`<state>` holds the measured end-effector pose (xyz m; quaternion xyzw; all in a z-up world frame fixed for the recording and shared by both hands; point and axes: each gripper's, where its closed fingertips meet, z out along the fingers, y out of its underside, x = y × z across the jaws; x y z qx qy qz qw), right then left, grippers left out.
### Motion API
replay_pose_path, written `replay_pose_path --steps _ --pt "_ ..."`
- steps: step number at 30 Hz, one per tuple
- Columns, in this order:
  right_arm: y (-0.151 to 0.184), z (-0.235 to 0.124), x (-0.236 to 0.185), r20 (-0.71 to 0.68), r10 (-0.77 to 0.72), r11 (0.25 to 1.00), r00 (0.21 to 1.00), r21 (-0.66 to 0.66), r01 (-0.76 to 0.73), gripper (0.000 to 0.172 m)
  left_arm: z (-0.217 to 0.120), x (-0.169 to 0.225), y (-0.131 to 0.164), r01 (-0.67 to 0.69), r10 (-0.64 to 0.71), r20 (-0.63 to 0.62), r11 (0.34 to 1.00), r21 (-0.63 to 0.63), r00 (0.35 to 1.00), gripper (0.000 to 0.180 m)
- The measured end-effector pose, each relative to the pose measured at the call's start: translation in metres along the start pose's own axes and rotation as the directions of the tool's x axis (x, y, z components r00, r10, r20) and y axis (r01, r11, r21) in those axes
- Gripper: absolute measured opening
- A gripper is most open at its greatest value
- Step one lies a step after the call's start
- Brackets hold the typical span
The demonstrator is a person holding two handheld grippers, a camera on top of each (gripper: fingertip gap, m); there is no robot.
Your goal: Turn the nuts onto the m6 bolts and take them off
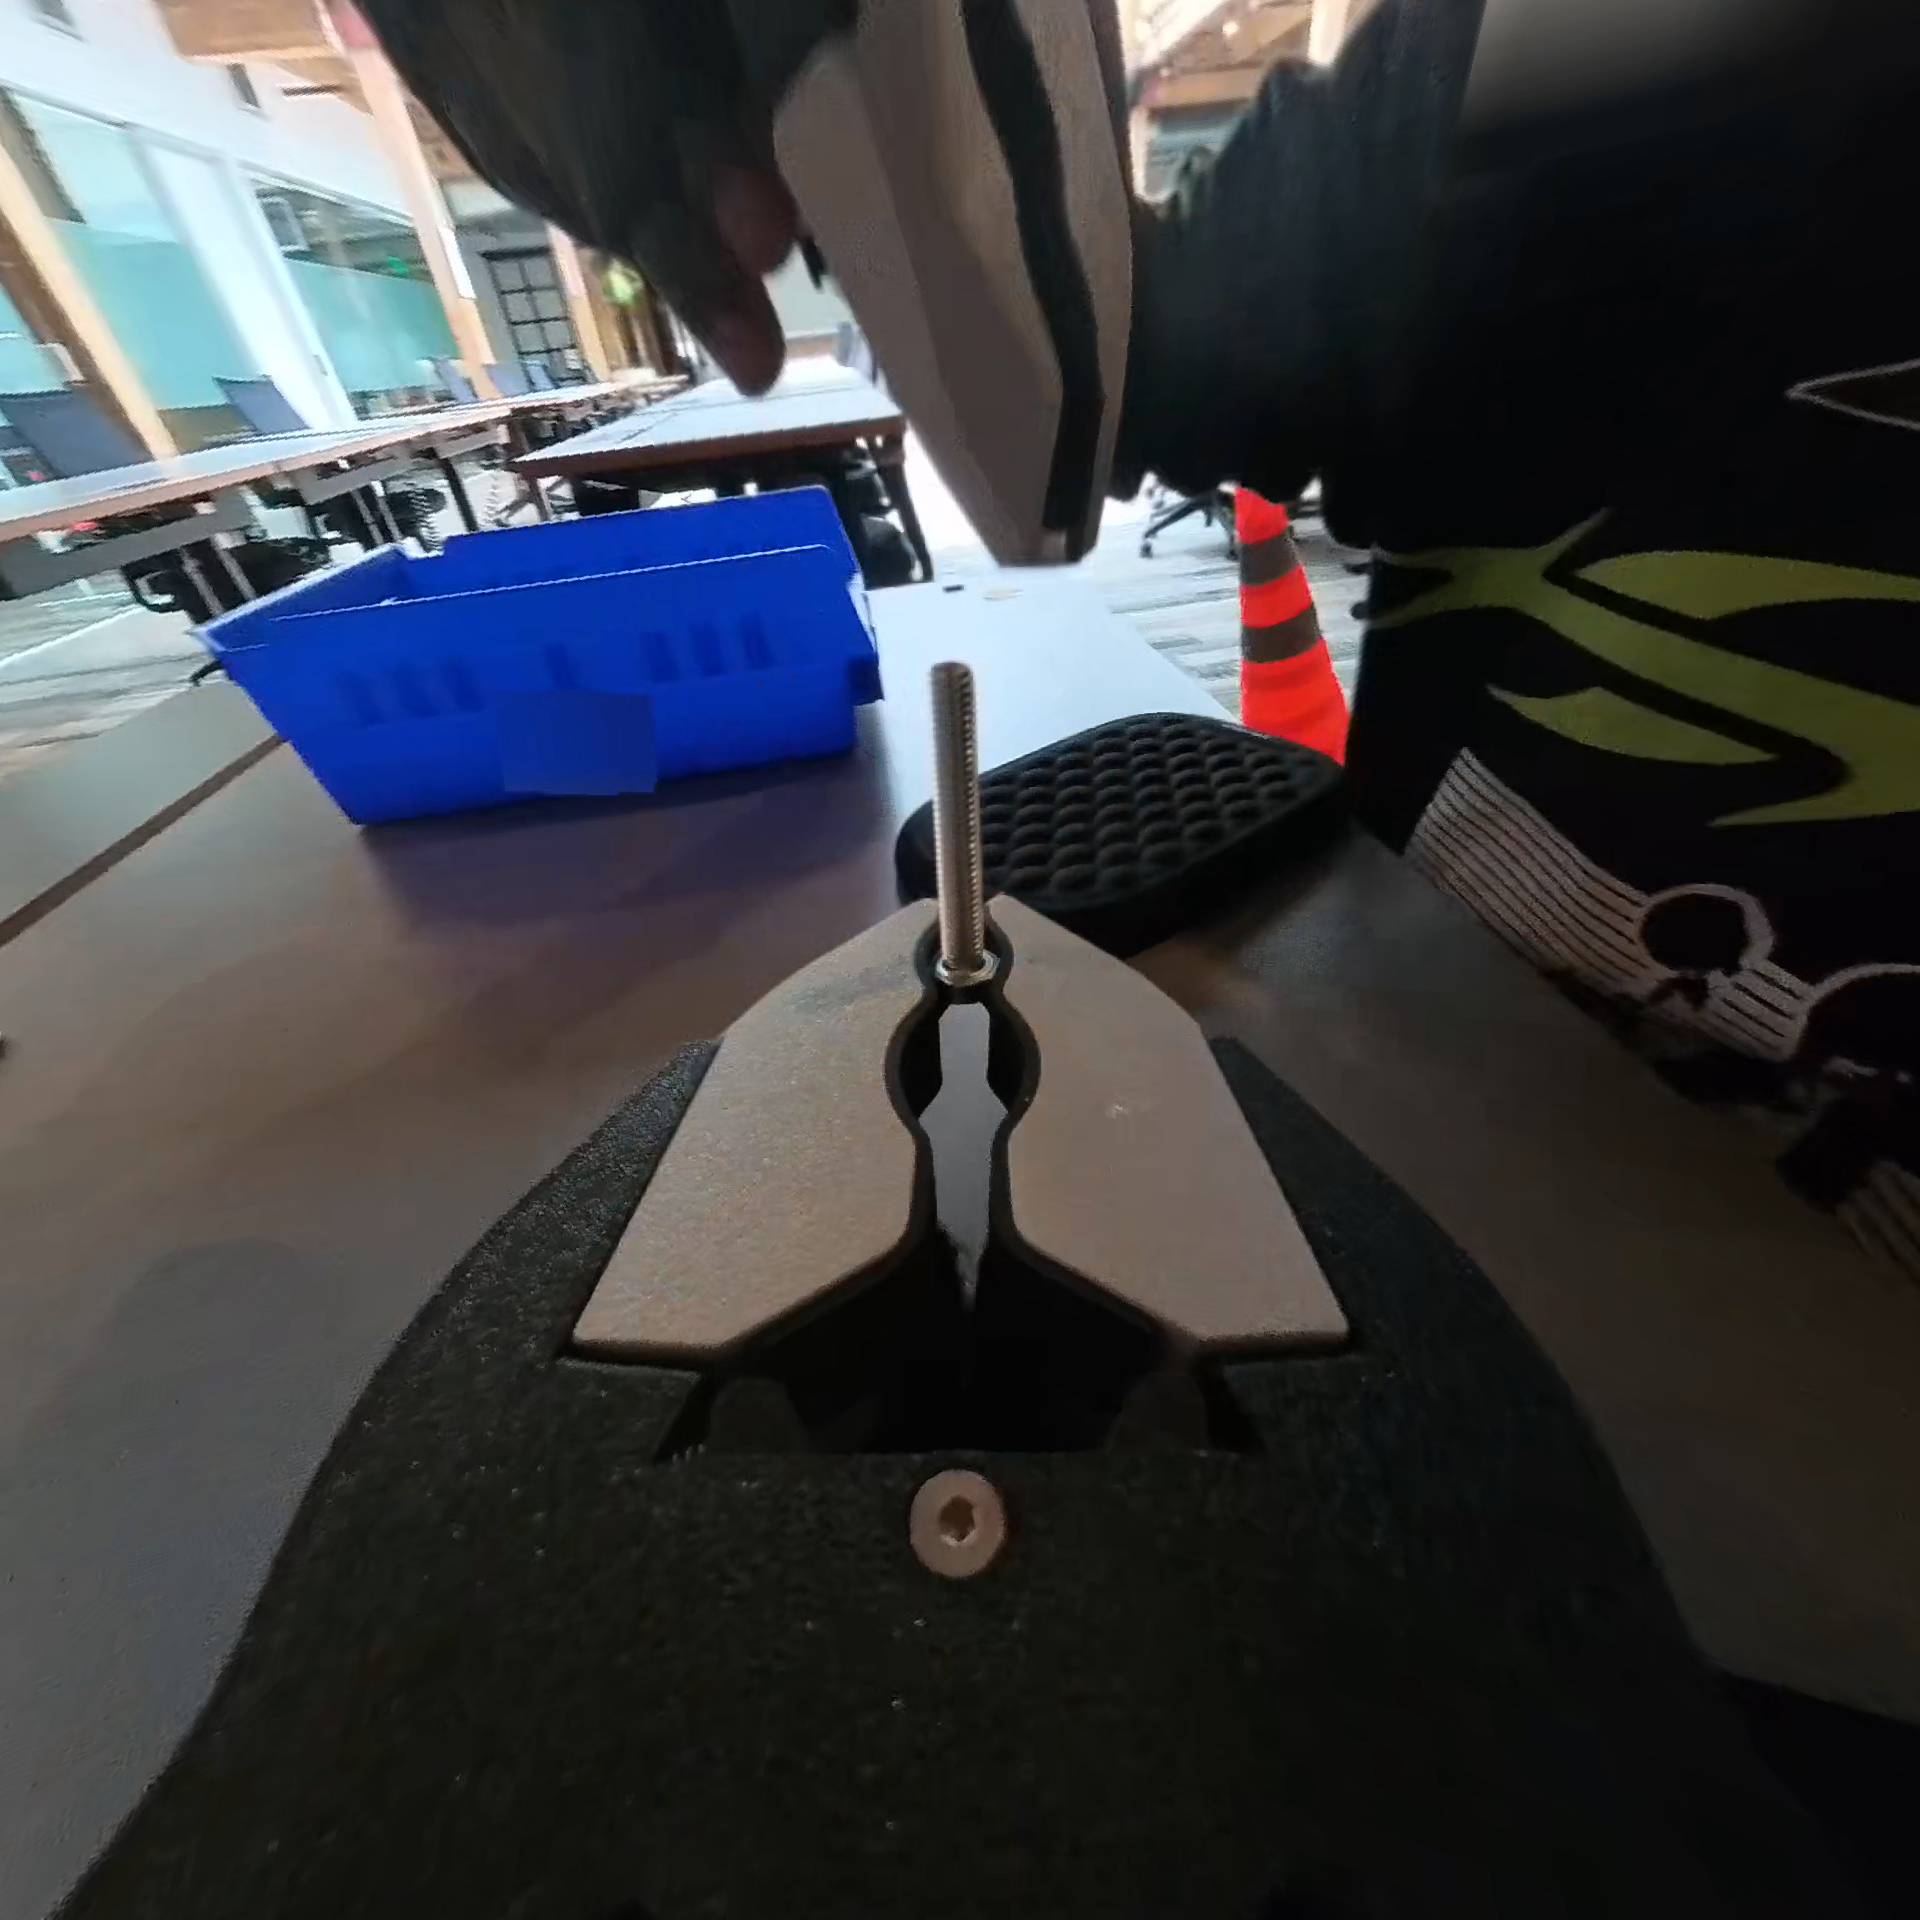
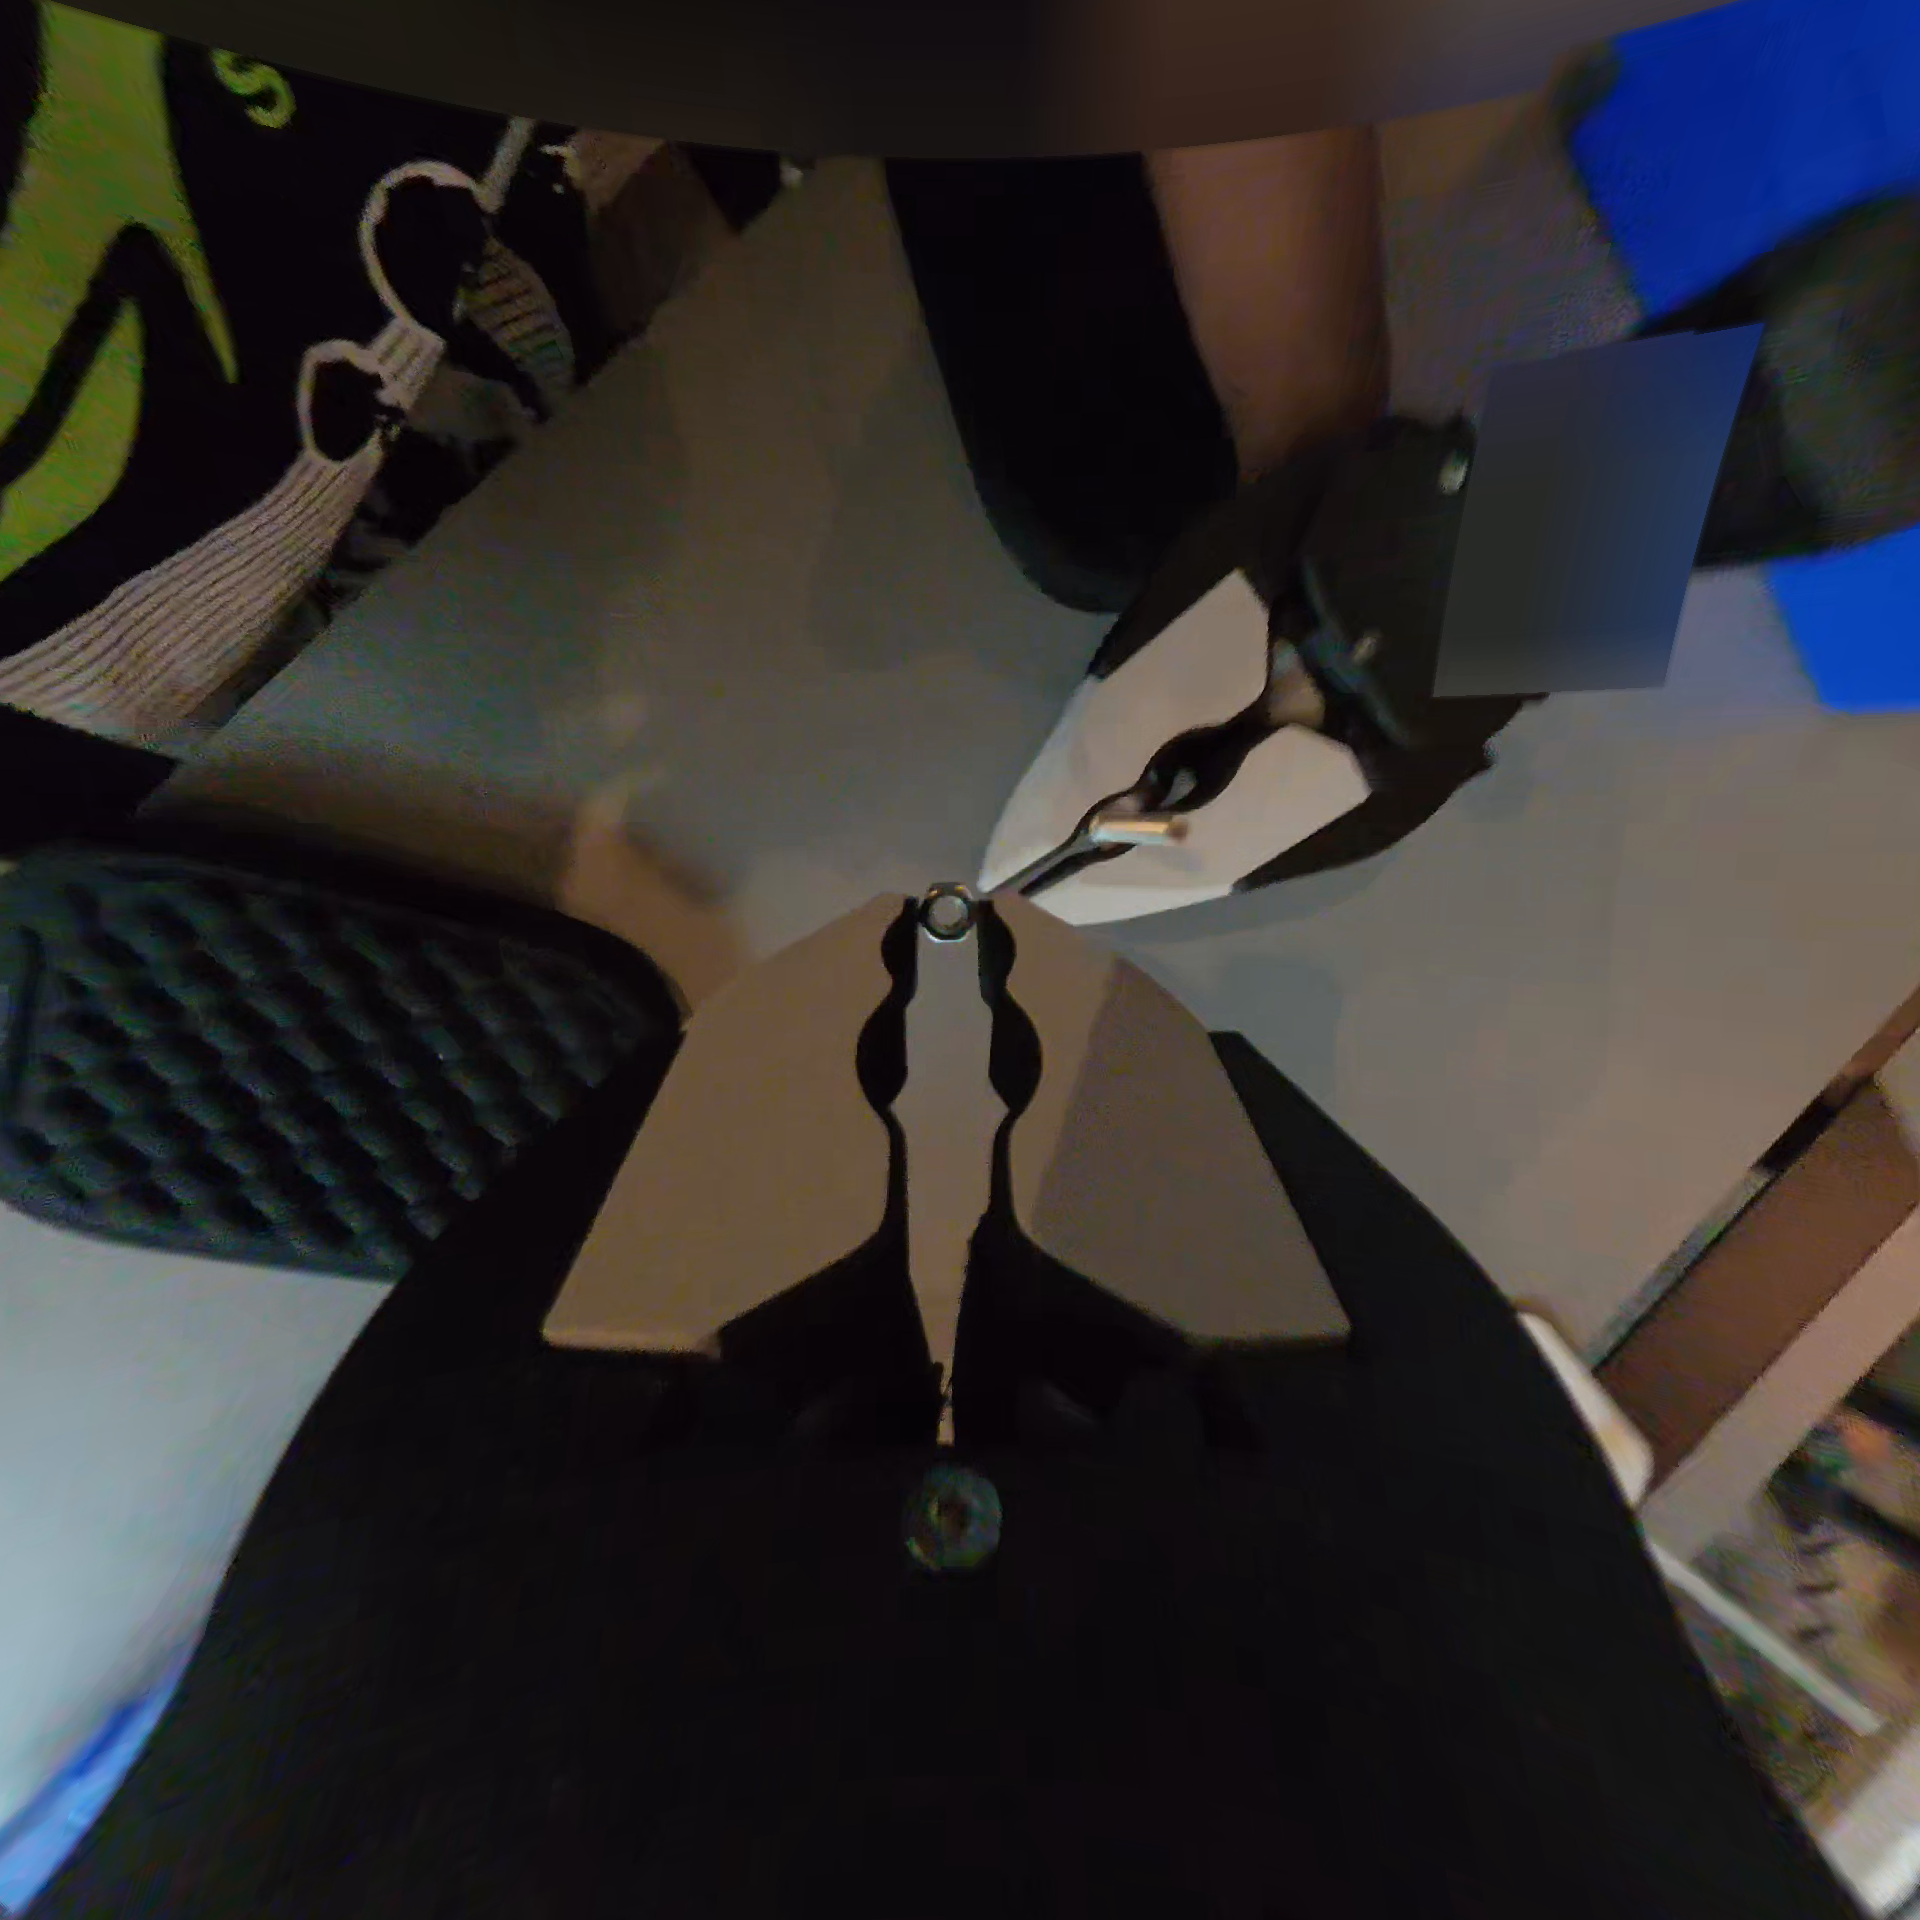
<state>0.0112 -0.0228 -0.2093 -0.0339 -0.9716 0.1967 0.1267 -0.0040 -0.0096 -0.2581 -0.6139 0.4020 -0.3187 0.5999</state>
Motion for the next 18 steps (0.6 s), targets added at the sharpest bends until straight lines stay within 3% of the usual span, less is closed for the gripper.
replay_pose_path --steps 8,18 --pt "-0.023 -0.002 0.021 0.139 -0.254 0.965 0.957 -0.029 0.260 0.010 0.004 0.014 0.000 0.026 -0.027 -0.097 1.000 -0.008 0.995 0.003" --pt "-0.016 0.015 0.035 0.290 -0.329 0.929 0.898 -0.069 0.363 0.010 0.004 0.016 0.000 0.045 -0.045 -0.125 0.999 -0.005 0.991 0.003"
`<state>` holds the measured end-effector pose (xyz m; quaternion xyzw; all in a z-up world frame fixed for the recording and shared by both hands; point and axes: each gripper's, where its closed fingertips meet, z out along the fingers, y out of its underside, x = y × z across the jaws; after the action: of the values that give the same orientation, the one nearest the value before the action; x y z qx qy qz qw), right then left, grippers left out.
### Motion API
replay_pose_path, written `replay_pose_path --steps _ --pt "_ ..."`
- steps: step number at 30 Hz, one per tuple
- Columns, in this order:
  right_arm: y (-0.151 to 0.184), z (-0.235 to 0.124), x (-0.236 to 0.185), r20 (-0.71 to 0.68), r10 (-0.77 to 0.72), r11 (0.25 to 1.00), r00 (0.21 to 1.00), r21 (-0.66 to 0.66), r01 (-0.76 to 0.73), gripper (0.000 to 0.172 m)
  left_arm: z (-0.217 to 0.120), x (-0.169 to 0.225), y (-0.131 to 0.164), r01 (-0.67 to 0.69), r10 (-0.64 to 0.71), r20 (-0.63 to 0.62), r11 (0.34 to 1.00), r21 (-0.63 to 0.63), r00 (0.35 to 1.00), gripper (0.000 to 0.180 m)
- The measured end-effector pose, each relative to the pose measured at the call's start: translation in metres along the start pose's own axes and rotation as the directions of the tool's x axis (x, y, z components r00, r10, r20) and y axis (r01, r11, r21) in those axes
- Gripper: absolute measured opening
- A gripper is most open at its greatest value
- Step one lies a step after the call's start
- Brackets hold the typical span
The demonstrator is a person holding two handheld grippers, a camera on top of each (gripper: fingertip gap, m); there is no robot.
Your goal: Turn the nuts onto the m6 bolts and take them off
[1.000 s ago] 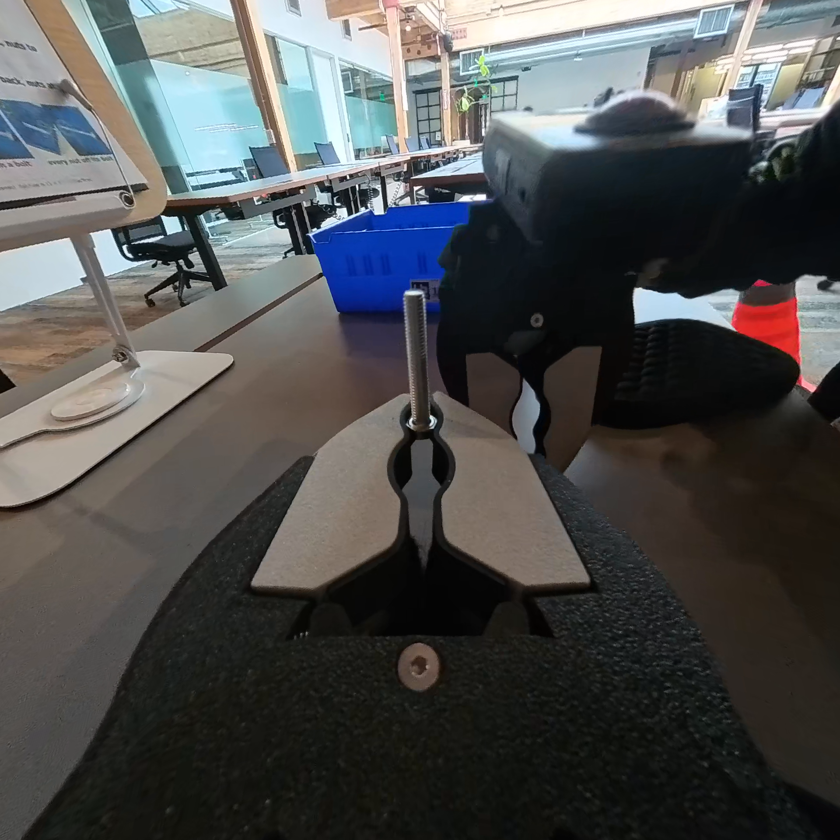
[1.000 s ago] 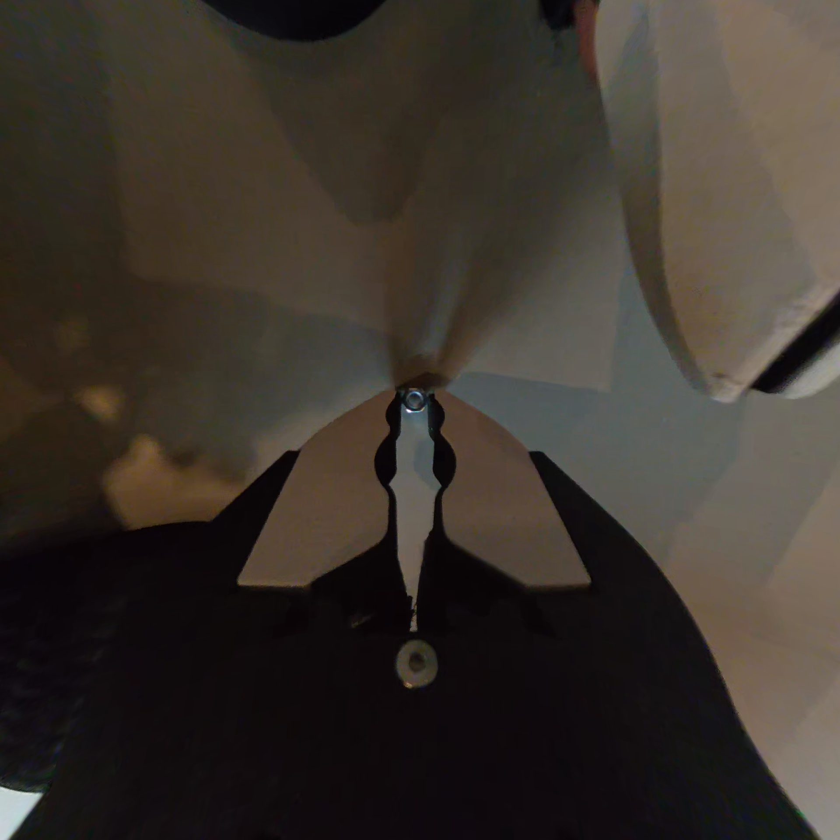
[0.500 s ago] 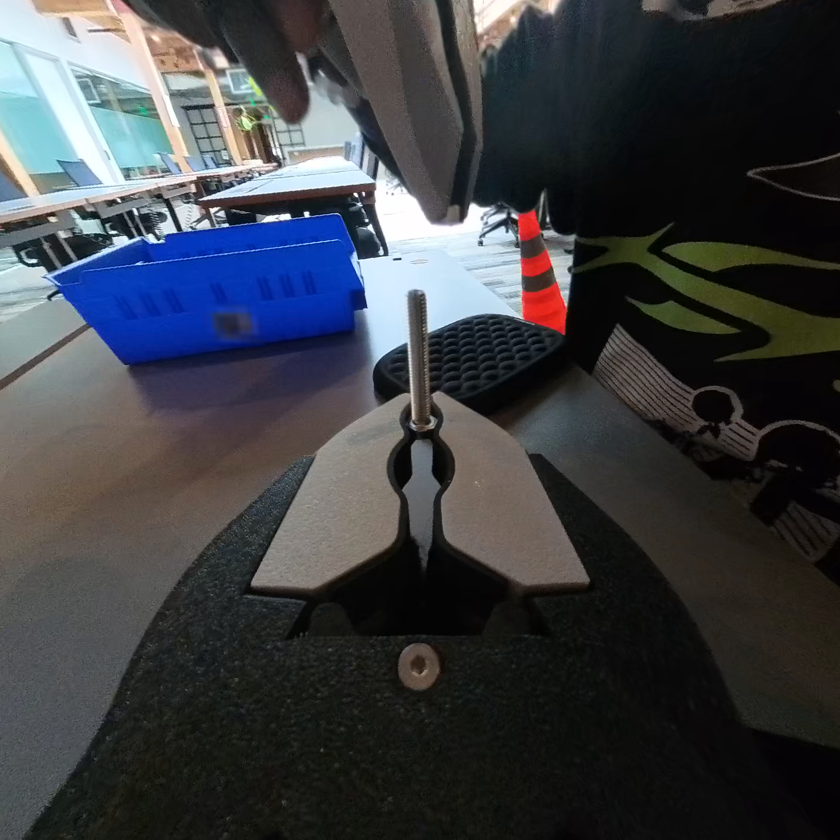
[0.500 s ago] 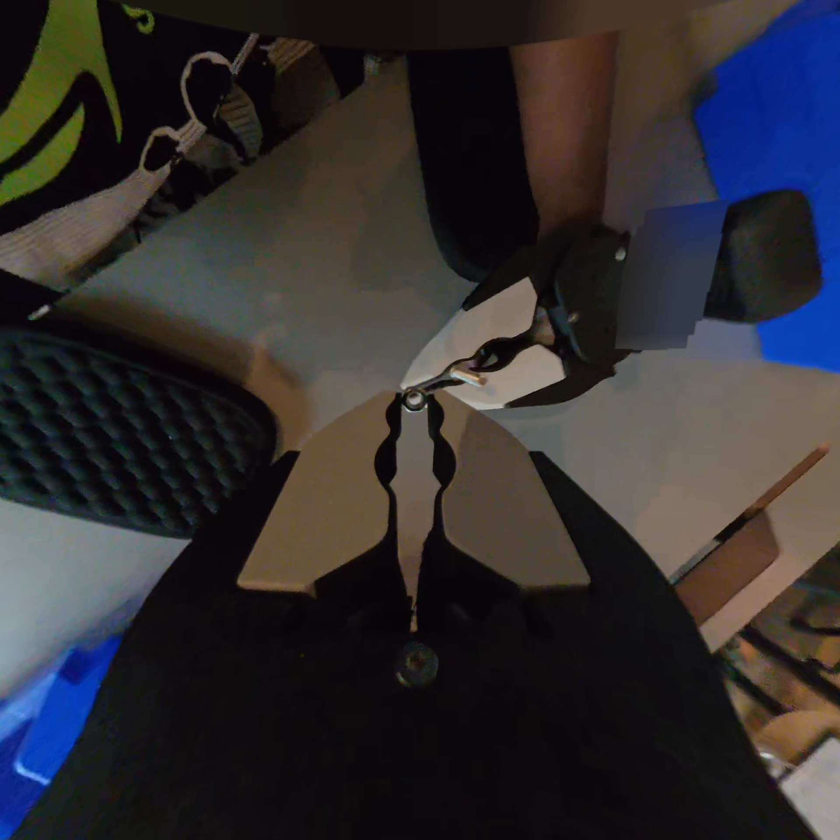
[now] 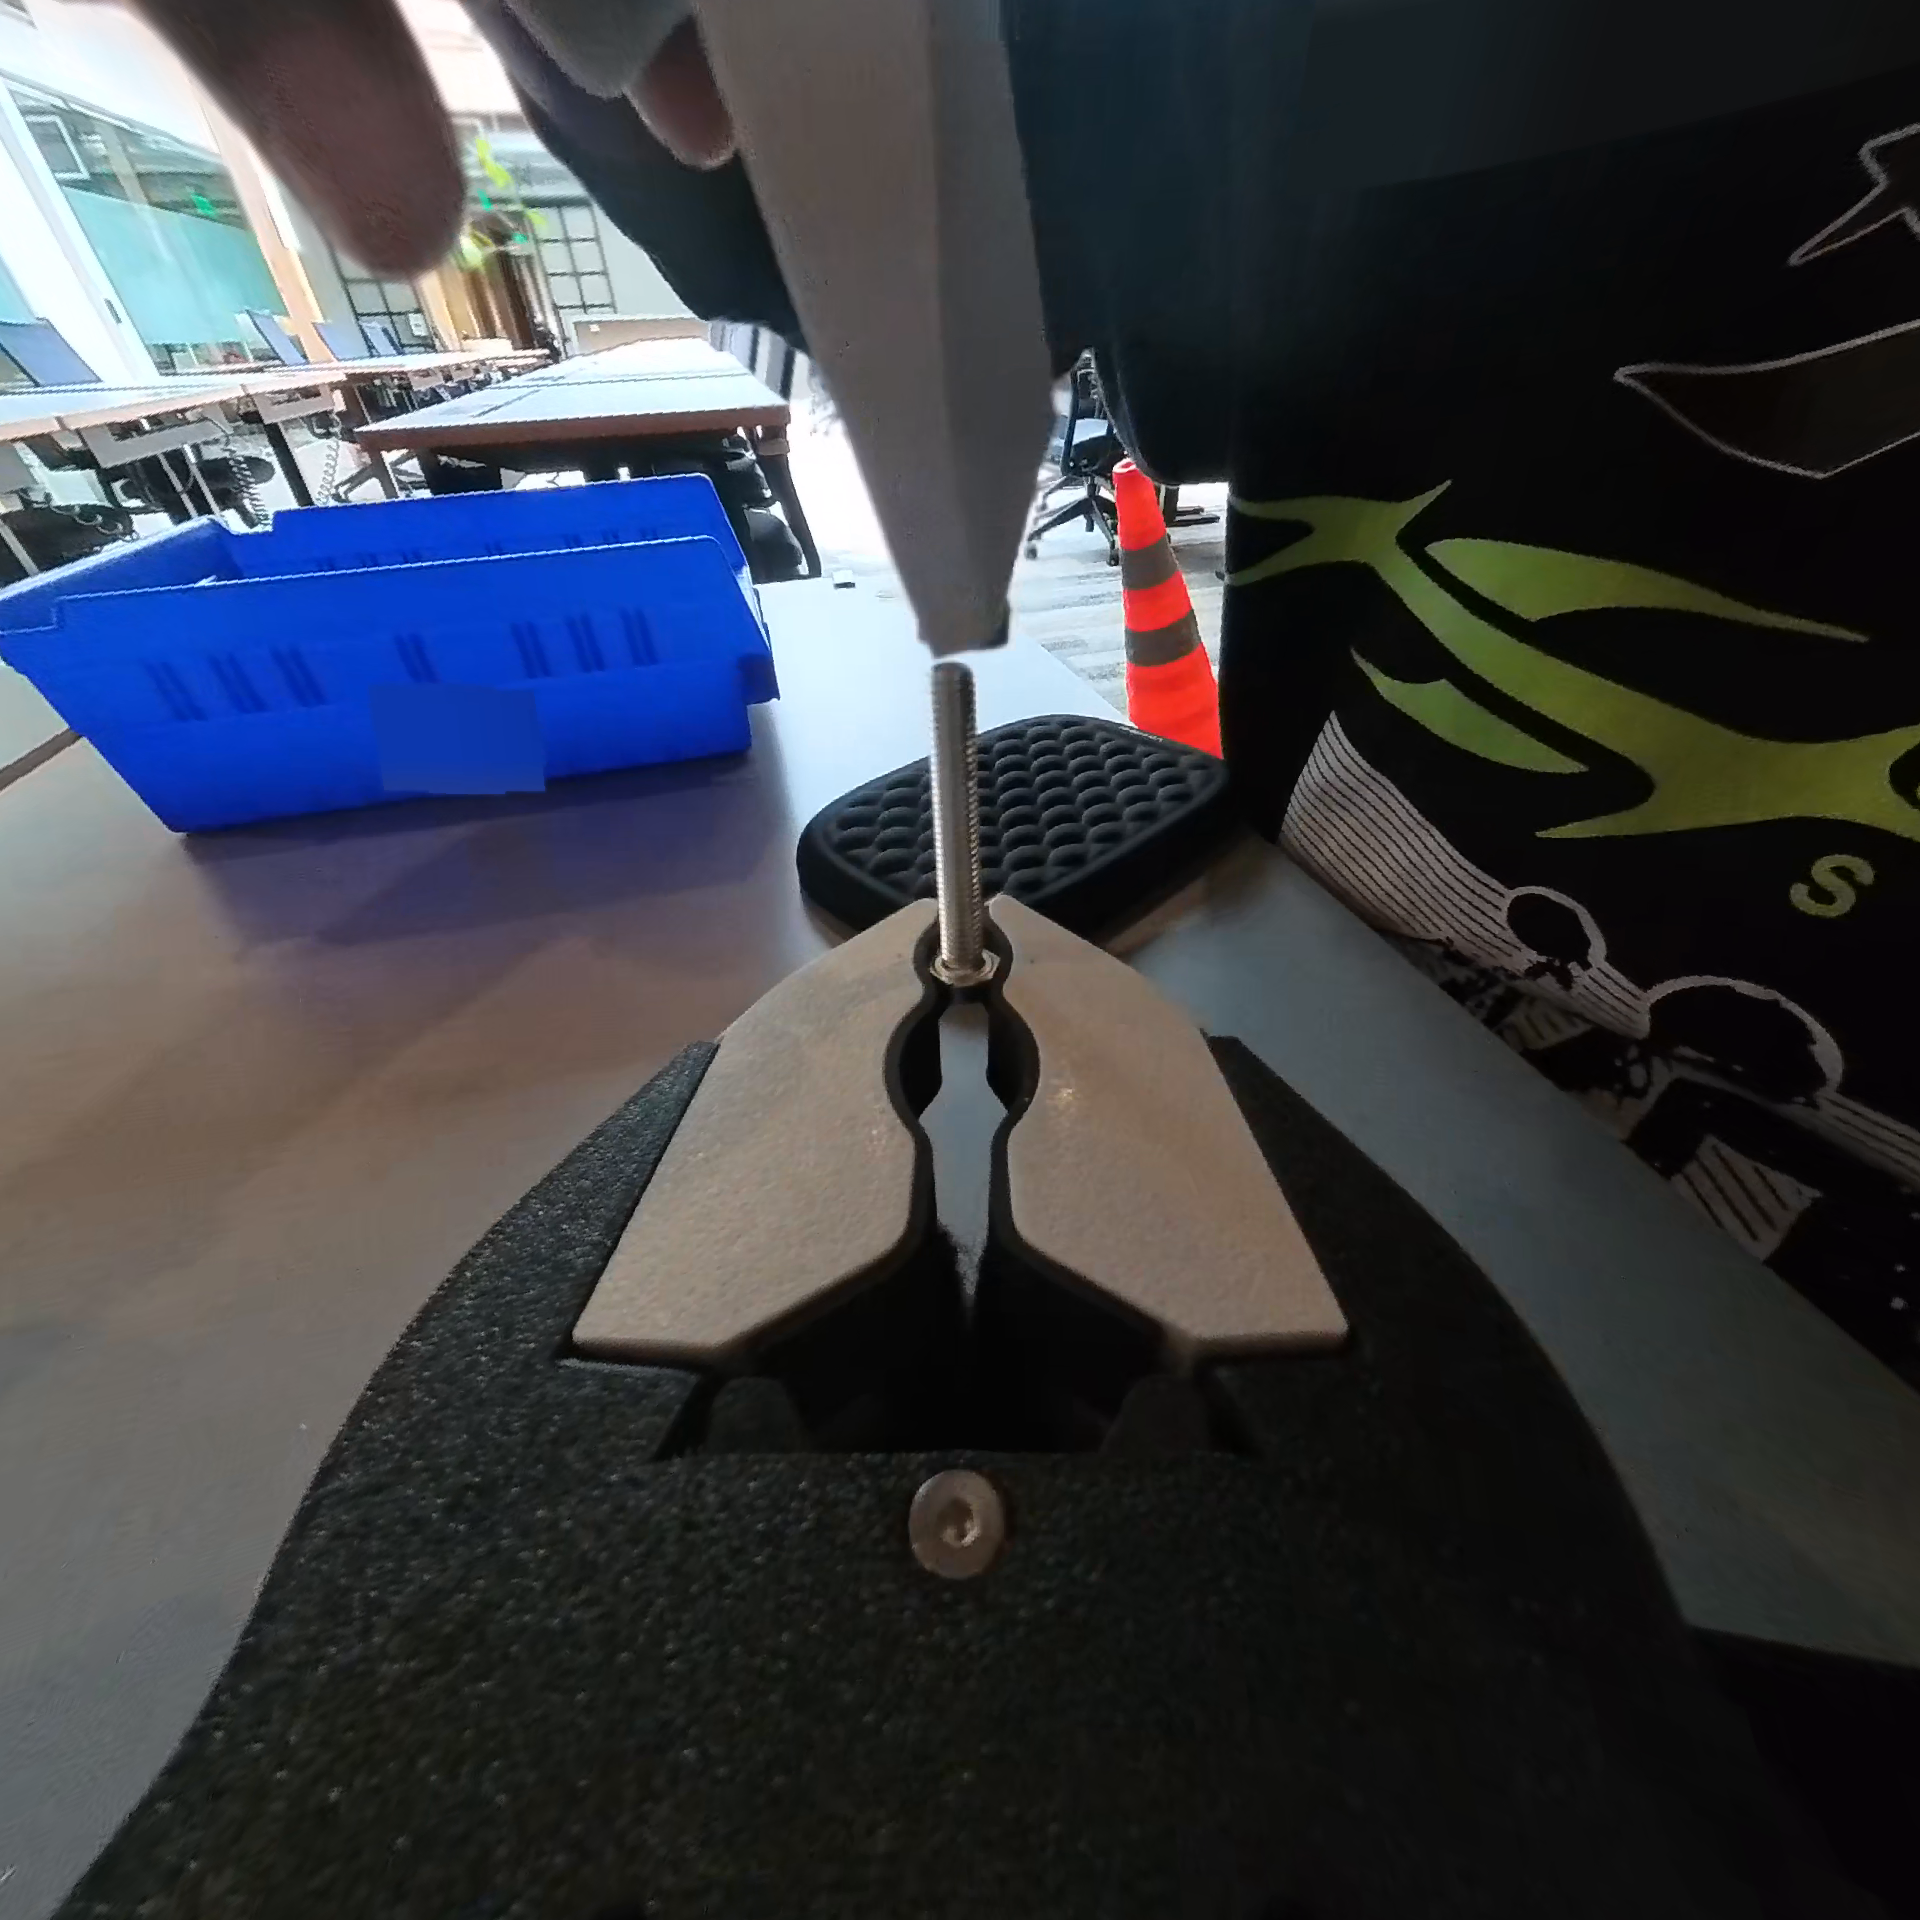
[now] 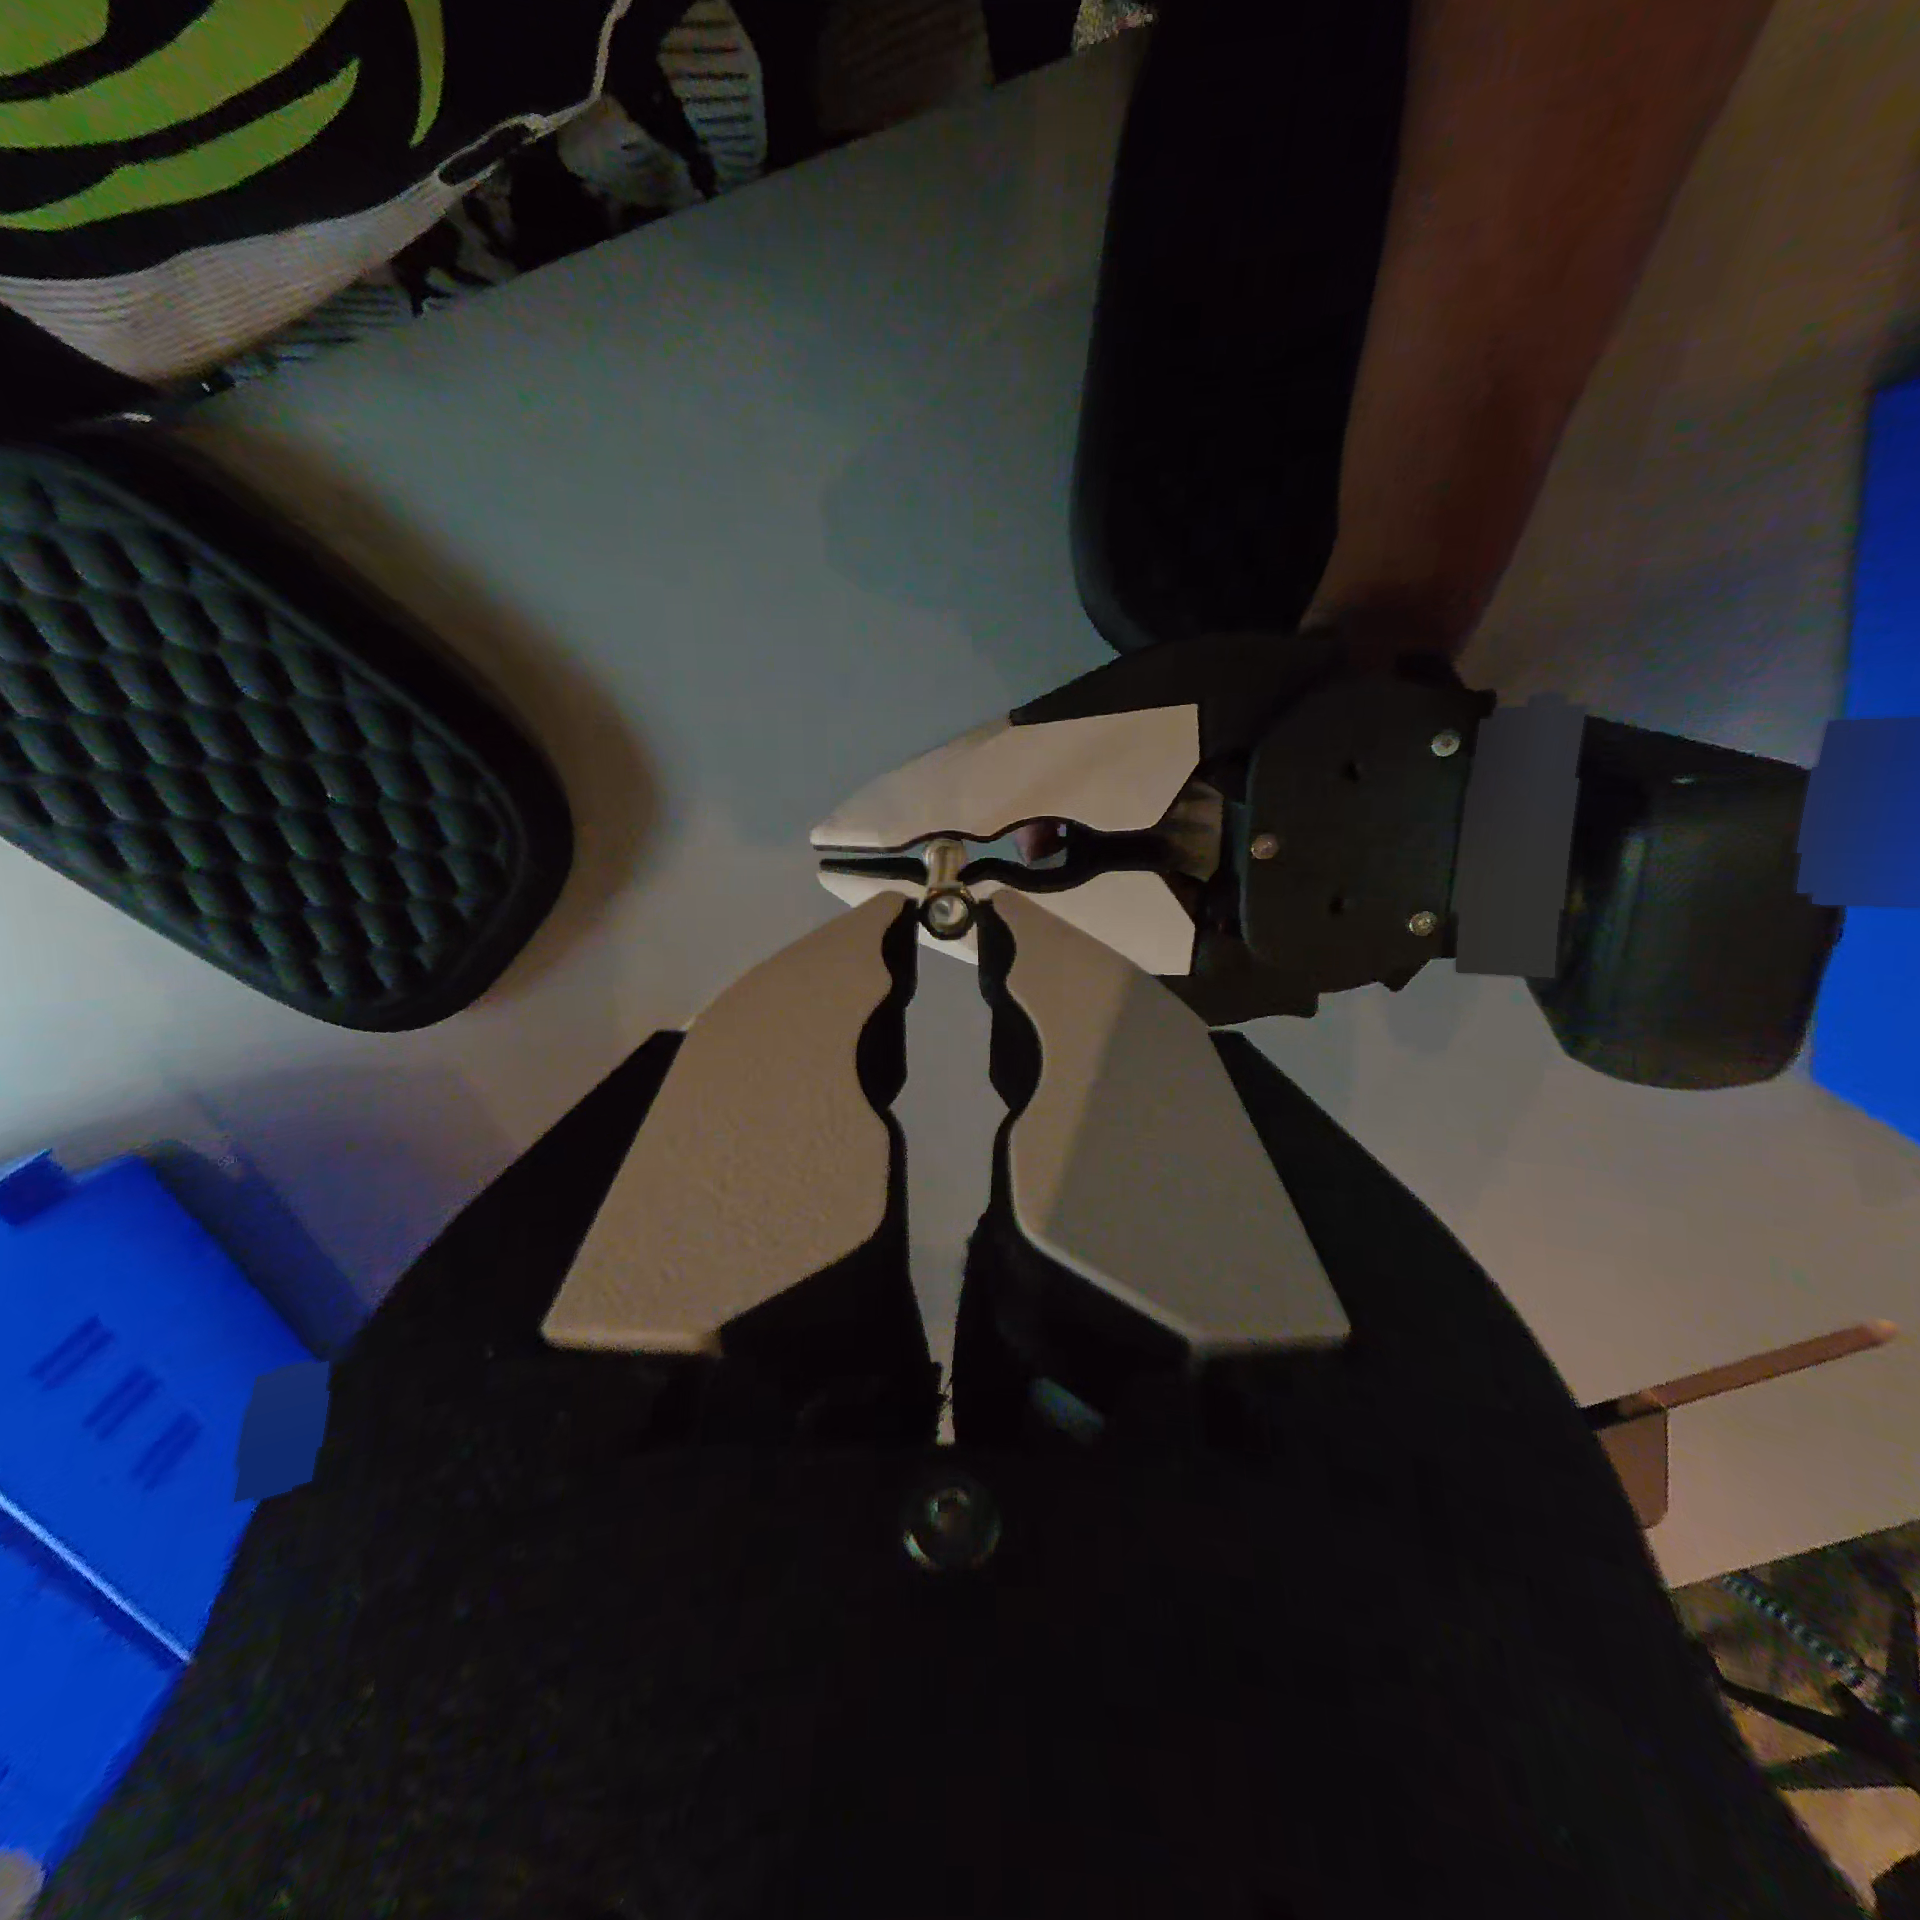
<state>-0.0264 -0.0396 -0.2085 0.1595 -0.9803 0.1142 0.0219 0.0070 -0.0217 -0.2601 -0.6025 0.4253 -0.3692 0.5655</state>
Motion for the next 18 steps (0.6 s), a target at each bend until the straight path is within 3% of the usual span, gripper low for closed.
replay_pose_path --steps 18 --pt "0.0090 0.0009 0.0054 -0.015 0.063 0.998 0.998 -0.019 -0.064 0.010 -0.0028 -0.0072 -0.0033 0.023 -0.024 0.045 0.999 0.032 0.999 0.003"
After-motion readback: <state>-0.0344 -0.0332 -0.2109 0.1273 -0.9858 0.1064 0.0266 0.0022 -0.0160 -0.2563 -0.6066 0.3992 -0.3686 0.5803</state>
